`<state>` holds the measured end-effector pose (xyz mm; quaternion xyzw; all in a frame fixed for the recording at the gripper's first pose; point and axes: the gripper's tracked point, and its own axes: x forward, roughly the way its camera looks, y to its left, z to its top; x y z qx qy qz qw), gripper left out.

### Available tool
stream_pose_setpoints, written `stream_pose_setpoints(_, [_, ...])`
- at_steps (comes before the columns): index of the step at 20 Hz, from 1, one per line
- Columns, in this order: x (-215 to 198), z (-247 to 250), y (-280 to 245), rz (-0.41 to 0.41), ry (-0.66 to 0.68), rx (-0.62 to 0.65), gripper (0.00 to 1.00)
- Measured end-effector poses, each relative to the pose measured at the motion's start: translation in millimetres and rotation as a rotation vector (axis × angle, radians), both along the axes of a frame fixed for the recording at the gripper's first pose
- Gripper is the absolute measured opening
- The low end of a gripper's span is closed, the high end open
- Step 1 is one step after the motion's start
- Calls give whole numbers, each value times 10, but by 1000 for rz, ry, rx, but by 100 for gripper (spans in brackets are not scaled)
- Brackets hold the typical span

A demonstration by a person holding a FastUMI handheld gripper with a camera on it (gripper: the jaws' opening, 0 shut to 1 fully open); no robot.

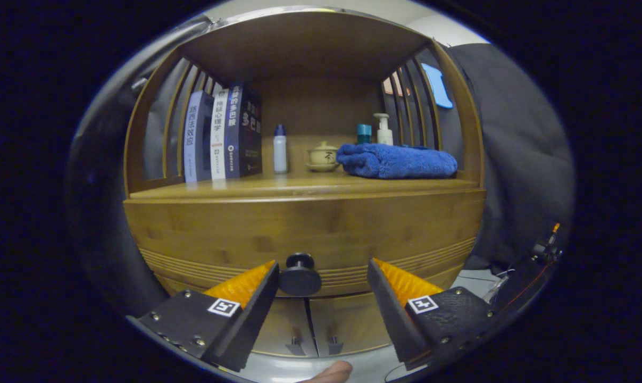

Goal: Pull open the drawer, take out the items inside it, and place them on the countertop above the cabinet.

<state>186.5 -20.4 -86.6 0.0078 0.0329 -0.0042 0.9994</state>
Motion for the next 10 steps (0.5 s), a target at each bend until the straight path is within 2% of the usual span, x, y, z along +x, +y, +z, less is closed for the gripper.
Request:
stream_pose_setpoints(1, [38,14,14,5,-13,0,100])
stream_pose_setpoints(2, [56,13,62,21,-16,-1,96])
stream_pose_setpoints(4, [100,-189,129,54,59,-57,83])
stream_pose_setpoints(5, [94,-165,110,46,58,-94,80])
stream_pose_setpoints(8, [161,-185,214,41,25,-141,59])
stream_pose_setpoints(10, [143,-173,240,47,8,-102,50])
